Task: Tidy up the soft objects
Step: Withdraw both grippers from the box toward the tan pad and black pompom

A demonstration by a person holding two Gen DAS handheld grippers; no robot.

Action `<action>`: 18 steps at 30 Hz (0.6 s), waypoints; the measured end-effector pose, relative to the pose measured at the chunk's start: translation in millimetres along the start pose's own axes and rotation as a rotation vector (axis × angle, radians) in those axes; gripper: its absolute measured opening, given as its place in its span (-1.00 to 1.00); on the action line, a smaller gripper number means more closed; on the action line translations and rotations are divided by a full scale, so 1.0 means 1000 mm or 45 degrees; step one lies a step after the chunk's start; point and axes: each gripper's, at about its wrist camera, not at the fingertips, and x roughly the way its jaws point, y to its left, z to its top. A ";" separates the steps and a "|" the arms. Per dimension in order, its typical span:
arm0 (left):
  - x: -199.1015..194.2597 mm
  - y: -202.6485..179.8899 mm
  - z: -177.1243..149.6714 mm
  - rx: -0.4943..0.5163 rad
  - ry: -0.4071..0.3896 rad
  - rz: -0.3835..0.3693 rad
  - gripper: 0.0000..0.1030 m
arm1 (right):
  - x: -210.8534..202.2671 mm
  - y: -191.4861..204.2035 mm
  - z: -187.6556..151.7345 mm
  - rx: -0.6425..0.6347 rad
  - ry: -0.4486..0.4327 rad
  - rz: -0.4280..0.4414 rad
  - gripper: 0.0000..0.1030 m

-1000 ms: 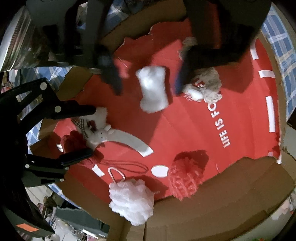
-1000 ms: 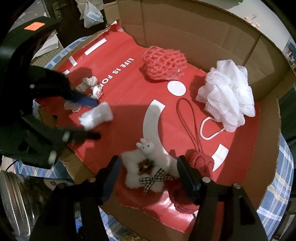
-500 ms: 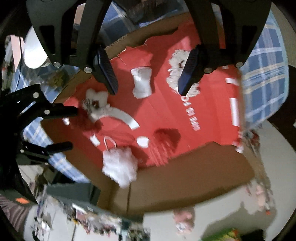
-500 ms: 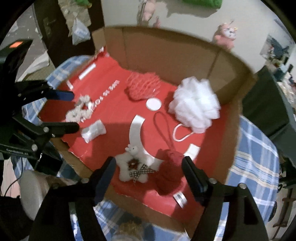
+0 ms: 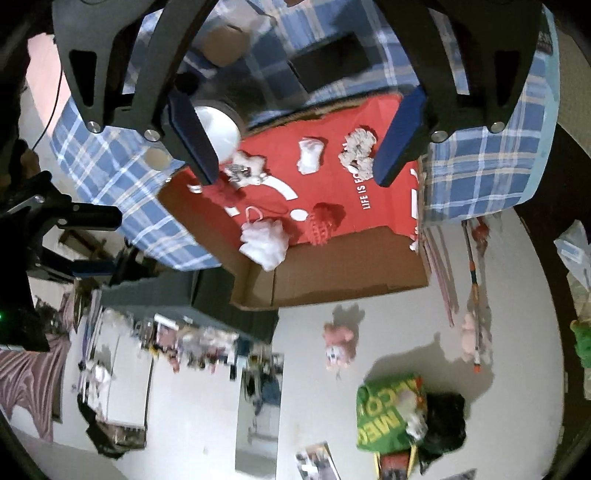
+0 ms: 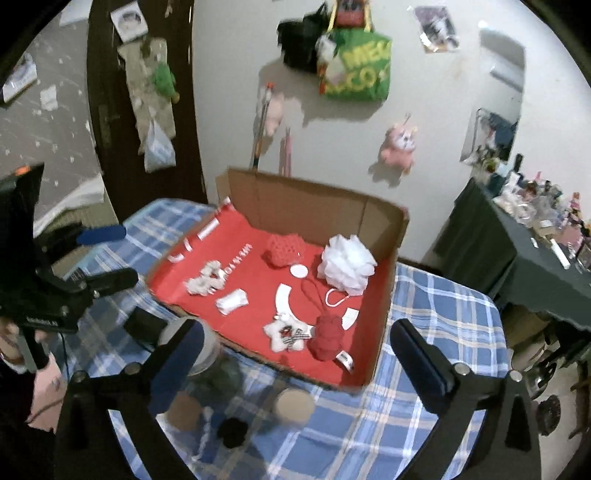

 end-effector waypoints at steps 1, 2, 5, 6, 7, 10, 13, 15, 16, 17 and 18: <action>-0.008 -0.003 -0.005 -0.002 -0.024 0.001 0.74 | -0.013 0.004 -0.007 0.014 -0.035 0.002 1.00; -0.018 -0.009 -0.012 -0.003 -0.057 0.004 0.74 | -0.021 0.008 -0.012 0.021 -0.057 0.001 1.00; -0.040 -0.020 -0.031 -0.009 -0.123 0.001 0.77 | -0.045 0.021 -0.032 0.045 -0.132 0.000 1.00; -0.048 -0.024 -0.039 -0.015 -0.147 -0.005 0.81 | -0.053 0.025 -0.039 0.052 -0.155 -0.014 1.00; -0.052 -0.027 -0.043 -0.021 -0.162 -0.008 0.84 | -0.060 0.031 -0.047 0.053 -0.178 -0.030 1.00; -0.068 -0.034 -0.061 -0.043 -0.215 -0.011 0.88 | -0.073 0.048 -0.071 0.040 -0.229 -0.087 1.00; -0.076 -0.040 -0.077 -0.058 -0.241 0.006 0.88 | -0.076 0.063 -0.094 0.030 -0.267 -0.174 1.00; -0.074 -0.042 -0.088 -0.063 -0.238 0.019 0.88 | -0.072 0.068 -0.109 0.049 -0.276 -0.202 1.00; -0.073 -0.044 -0.095 -0.063 -0.232 0.029 0.88 | -0.069 0.070 -0.115 0.062 -0.277 -0.215 1.00; -0.070 -0.045 -0.100 -0.063 -0.224 0.037 0.88 | -0.064 0.071 -0.122 0.079 -0.277 -0.228 1.00; -0.068 -0.046 -0.104 -0.062 -0.216 0.041 0.88 | -0.058 0.071 -0.129 0.094 -0.275 -0.231 1.00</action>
